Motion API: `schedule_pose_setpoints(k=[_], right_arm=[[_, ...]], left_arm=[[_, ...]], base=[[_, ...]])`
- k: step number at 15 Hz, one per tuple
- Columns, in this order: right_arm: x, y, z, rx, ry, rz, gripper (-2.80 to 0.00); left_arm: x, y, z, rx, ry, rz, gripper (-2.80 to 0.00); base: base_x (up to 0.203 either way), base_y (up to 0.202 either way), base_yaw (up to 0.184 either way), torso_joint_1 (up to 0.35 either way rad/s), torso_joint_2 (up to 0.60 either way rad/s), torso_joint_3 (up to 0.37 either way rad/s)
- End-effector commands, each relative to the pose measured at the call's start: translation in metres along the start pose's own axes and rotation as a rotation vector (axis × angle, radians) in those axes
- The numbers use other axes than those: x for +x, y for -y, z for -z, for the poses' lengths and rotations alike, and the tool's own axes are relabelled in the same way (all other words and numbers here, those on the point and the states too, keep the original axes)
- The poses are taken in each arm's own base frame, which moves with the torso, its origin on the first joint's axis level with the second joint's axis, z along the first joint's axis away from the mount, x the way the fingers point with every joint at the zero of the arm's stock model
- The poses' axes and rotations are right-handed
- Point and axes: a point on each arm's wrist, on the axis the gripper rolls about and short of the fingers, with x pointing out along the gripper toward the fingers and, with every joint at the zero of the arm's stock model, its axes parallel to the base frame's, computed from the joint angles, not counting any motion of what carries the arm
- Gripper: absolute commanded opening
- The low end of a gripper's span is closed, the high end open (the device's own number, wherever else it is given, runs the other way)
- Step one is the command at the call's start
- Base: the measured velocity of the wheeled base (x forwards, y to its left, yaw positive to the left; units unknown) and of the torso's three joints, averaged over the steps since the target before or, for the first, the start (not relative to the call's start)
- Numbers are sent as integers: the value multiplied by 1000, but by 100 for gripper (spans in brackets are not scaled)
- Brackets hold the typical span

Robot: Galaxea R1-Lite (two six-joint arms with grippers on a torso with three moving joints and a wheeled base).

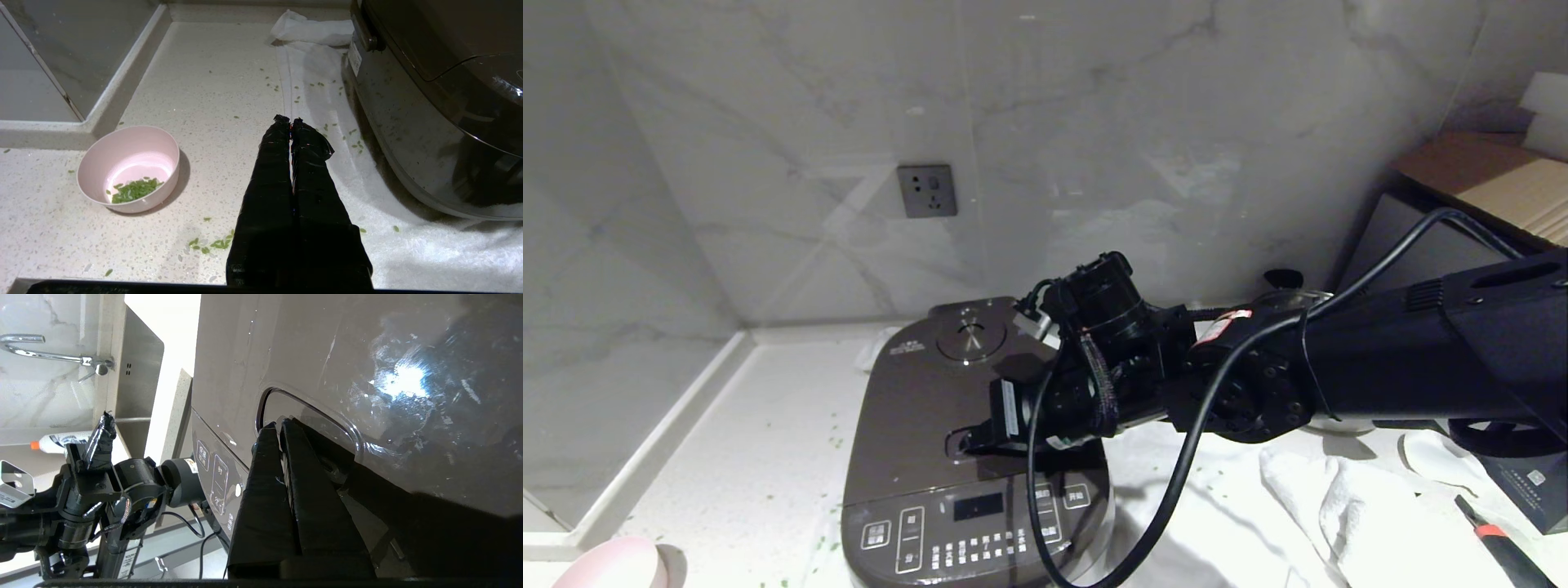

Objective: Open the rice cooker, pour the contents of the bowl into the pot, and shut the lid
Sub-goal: Open the rice cooker

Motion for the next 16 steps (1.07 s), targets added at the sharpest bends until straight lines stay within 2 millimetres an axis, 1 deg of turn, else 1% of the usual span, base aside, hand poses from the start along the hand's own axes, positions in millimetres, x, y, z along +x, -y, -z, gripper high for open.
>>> schedule_pose_setpoints(k=[1, 3, 5, 8, 9, 11, 13, 16], right_arm=[[5, 4, 3, 15, -18, 8, -280], [5, 4, 3, 12, -12, 3, -280], [0, -1, -1, 1, 11, -8, -280], [-25, -24, -9, -59, 91, -38, -280], [-35, -32, -11, -120, 116, -50, -280], [-53, -49, -17, -174, 174, -73, -280], [-68, -61, -20, -197, 218, -94, -280], [-86, -75, -24, -226, 268, -120, -280]], left_arm=[[0, 0, 0, -1, 1, -1, -280], [0, 0, 0, -1, 1, -1, -280], [0, 0, 0, -1, 1, -1, -280], [0, 0, 0, -1, 1, -1, -280], [0, 0, 0, 1, 1, -1, -280], [0, 0, 0, 0, 1, -2, -280], [0, 0, 0, -1, 2, -2, -280], [0, 0, 0, -1, 1, -1, -280]], base=[[0, 0, 0, 0, 0, 0], [0, 0, 0, 0, 0, 0], [0, 0, 0, 0, 0, 0], [0, 0, 0, 0, 0, 0], [0, 0, 0, 0, 0, 0], [0, 0, 0, 0, 0, 0], [0, 0, 0, 0, 0, 0], [0, 0, 0, 0, 0, 0]])
